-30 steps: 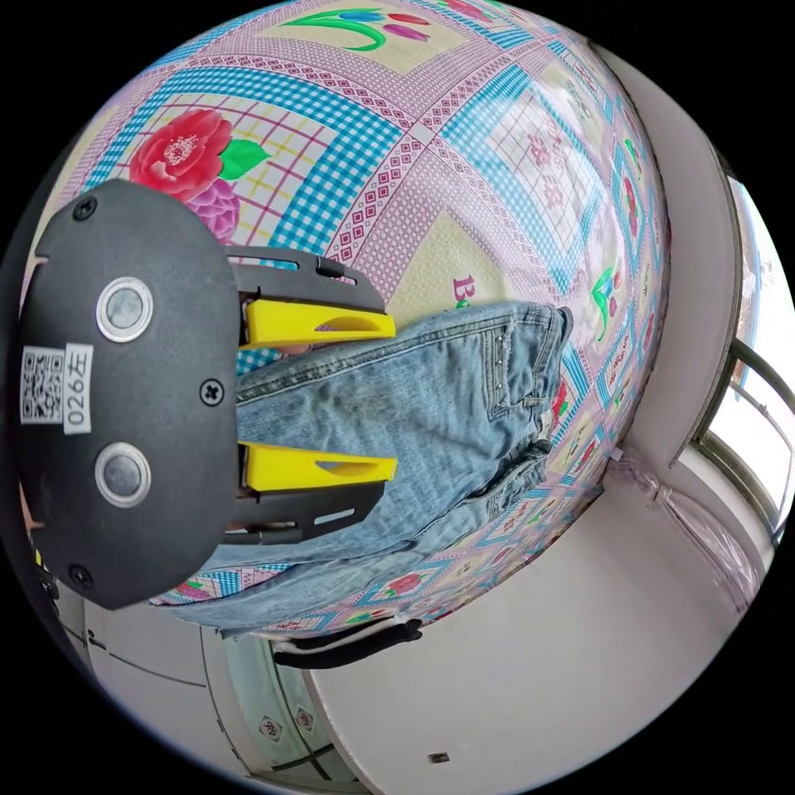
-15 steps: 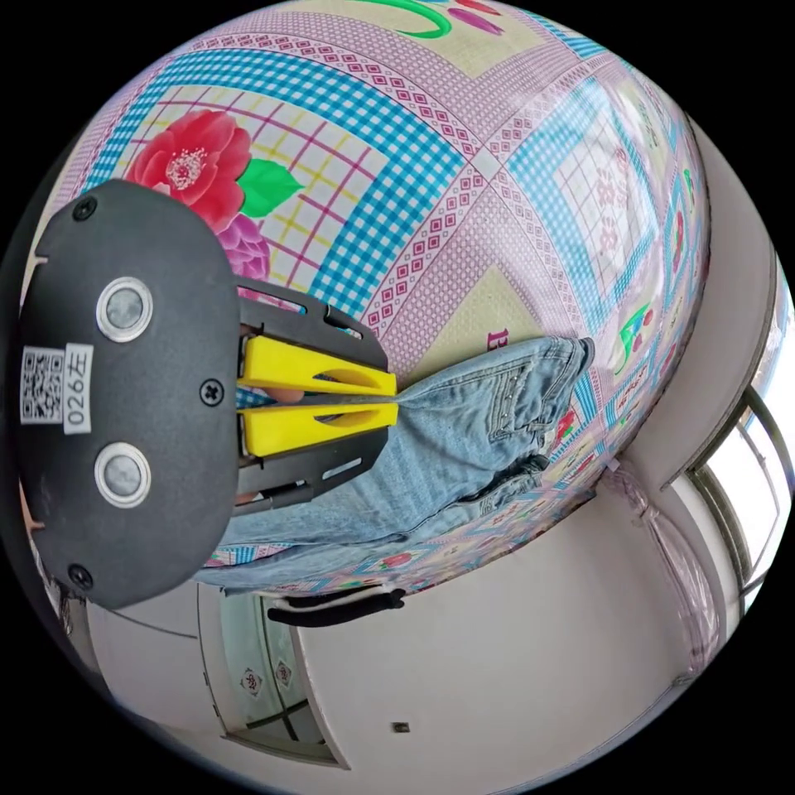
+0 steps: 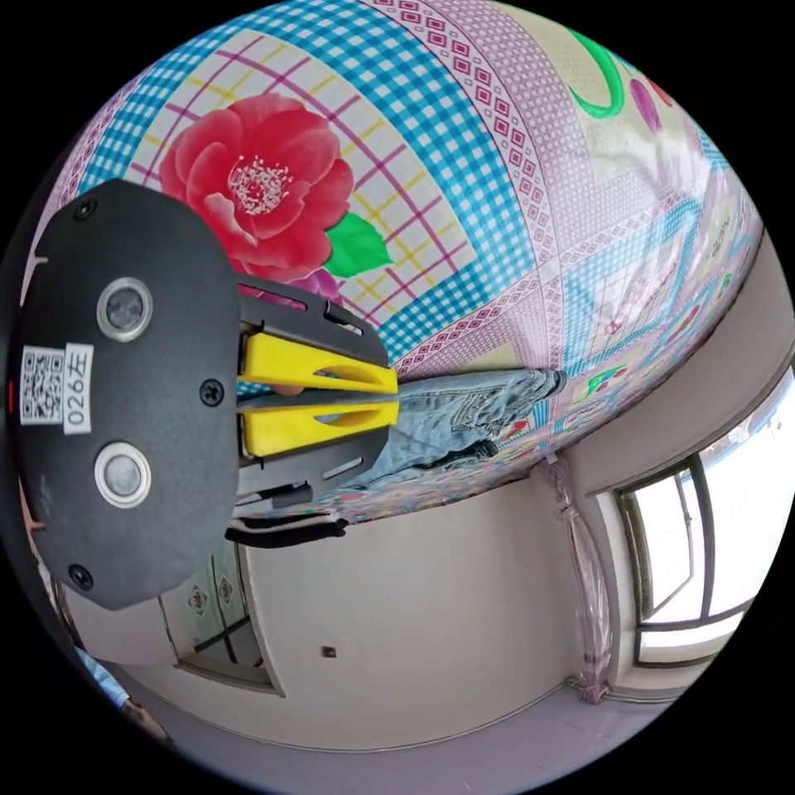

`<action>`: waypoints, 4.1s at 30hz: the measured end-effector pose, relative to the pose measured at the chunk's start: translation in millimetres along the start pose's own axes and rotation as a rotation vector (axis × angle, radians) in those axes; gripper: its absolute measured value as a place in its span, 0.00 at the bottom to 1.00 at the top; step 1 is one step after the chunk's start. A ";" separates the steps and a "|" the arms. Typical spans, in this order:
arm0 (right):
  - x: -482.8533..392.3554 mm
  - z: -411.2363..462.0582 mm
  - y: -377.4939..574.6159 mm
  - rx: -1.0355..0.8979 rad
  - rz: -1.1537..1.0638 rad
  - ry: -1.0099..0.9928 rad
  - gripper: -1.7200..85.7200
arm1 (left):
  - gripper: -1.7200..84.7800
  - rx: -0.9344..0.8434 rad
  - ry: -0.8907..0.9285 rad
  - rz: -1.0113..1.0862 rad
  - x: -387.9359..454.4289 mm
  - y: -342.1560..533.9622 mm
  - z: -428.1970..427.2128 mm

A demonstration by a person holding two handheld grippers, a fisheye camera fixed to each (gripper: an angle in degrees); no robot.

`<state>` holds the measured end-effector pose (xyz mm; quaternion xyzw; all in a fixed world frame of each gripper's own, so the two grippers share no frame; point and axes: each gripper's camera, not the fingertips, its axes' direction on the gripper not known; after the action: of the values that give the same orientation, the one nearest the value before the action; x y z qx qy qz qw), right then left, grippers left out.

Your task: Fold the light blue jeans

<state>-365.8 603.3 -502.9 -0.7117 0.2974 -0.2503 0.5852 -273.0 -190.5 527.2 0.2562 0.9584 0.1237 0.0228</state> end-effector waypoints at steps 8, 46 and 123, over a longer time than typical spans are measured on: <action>14.3 -45.6 20.0 0.038 0.019 -0.035 0.00 | 0.18 -0.034 -0.210 0.184 34.4 8.0 5.8; 254.6 -475.6 37.2 0.448 -0.095 -0.438 0.00 | 0.01 -0.021 -0.158 0.239 233.5 81.1 156.9; 372.0 -412.7 -239.8 -0.119 -0.266 -0.165 0.16 | 0.06 -0.132 -0.273 -0.028 235.8 690.9 187.8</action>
<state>-365.5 87.7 -186.1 -0.7963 0.1657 -0.2481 0.5262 -122.1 547.9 521.9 0.2551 0.9397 0.1499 0.1716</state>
